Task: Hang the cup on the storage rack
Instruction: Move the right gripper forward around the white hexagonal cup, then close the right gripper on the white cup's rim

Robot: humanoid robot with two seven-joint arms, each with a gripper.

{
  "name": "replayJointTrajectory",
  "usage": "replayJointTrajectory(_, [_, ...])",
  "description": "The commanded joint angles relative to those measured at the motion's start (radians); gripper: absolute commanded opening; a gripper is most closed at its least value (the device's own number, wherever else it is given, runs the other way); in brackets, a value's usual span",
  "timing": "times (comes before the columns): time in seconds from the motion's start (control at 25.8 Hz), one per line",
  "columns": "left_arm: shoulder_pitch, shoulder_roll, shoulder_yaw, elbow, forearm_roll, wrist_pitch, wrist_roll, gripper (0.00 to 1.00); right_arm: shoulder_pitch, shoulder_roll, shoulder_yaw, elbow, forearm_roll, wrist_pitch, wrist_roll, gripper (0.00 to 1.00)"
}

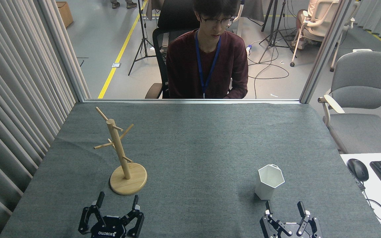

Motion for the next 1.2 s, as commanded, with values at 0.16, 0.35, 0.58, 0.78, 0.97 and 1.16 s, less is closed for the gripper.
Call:
replayJointTrajectory(0.16, [-0.001, -0.002, 0.001, 0.014, 0.002, 0.006, 0.004, 1.00, 0.000, 0.002, 0.000, 0.003, 0.000, 0.000, 0.002, 0.98])
replayJointTrajectory(0.35, [-0.001, -0.002, 0.008, 0.015, 0.003, 0.009, 0.007, 1.00, -0.085, -0.001, 0.003, 0.096, 0.000, 0.000, 0.005, 0.98])
replayJointTrajectory(0.58, [-0.001, -0.002, 0.016, 0.014, 0.017, 0.011, 0.007, 1.00, -0.174, -0.013, 0.006, 0.213, 0.000, -0.003, 0.005, 0.98])
replayJointTrajectory(0.78, [-0.001, -0.002, 0.027, 0.015, 0.032, 0.009, 0.010, 1.00, -0.227, -0.015, 0.009, 0.284, 0.002, -0.005, 0.003, 0.98])
replayJointTrajectory(0.97, [-0.001, -0.002, 0.033, 0.015, 0.037, 0.008, 0.012, 1.00, -0.249, -0.010, 0.015, 0.307, 0.009, -0.003, 0.003, 0.98])
replayJointTrajectory(1.16, [-0.001, -0.002, 0.033, 0.015, 0.038, 0.006, 0.012, 1.00, -0.269, -0.010, 0.015, 0.333, 0.006, -0.005, 0.003, 0.98])
